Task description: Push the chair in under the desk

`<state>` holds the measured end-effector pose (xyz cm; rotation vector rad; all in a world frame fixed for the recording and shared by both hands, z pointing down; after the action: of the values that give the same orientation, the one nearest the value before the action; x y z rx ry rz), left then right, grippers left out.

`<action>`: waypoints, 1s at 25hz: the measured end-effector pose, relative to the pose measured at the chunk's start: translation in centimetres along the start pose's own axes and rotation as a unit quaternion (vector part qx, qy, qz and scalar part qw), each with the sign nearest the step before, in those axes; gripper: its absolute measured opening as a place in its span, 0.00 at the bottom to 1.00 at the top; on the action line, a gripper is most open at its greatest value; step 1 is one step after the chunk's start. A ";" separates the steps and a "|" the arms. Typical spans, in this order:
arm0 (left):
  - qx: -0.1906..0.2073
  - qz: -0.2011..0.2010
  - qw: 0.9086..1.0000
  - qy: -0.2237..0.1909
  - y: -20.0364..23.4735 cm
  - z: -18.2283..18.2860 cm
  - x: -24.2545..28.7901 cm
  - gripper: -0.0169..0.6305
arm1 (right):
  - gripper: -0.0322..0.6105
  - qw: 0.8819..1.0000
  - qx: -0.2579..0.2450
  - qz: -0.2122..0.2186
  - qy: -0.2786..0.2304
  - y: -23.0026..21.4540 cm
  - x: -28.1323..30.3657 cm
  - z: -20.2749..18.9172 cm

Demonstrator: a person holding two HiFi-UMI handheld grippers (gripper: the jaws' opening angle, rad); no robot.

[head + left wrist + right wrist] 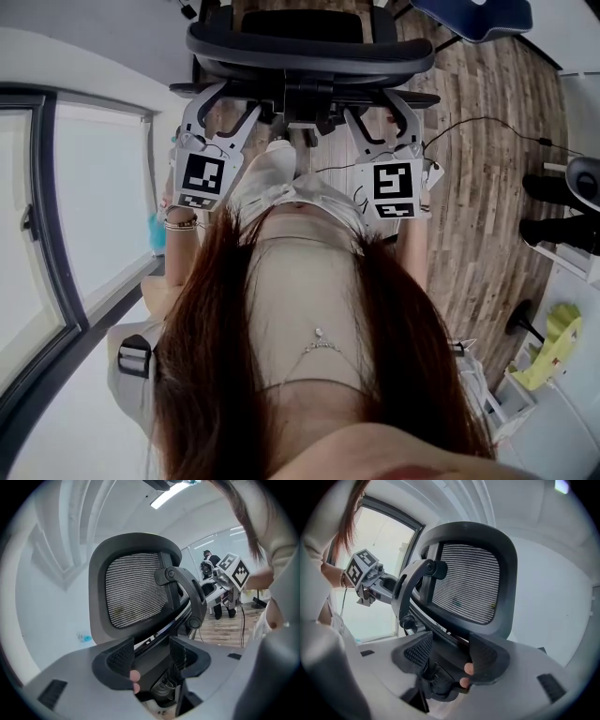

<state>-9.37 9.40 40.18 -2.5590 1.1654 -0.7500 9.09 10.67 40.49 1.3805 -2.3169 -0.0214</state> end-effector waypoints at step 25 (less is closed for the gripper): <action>-0.009 0.015 1.000 0.004 3.5 -0.4 3.5 0.38 | 0.44 1.000 0.005 -0.021 -0.017 -1.9 4.4 1.1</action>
<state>-9.91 4.48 40.35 -2.5493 1.2166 -0.7467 8.52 5.82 40.61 1.4451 -2.3182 -0.0483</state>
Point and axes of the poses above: the fingertips, and each gripper's own axes: x forward along the fingers, y to its left, z out of its top, the point moved 1 cm from there along -x, backward along the fingers, and after that the axes turned 6 degrees about x, right-handed, at the moved point
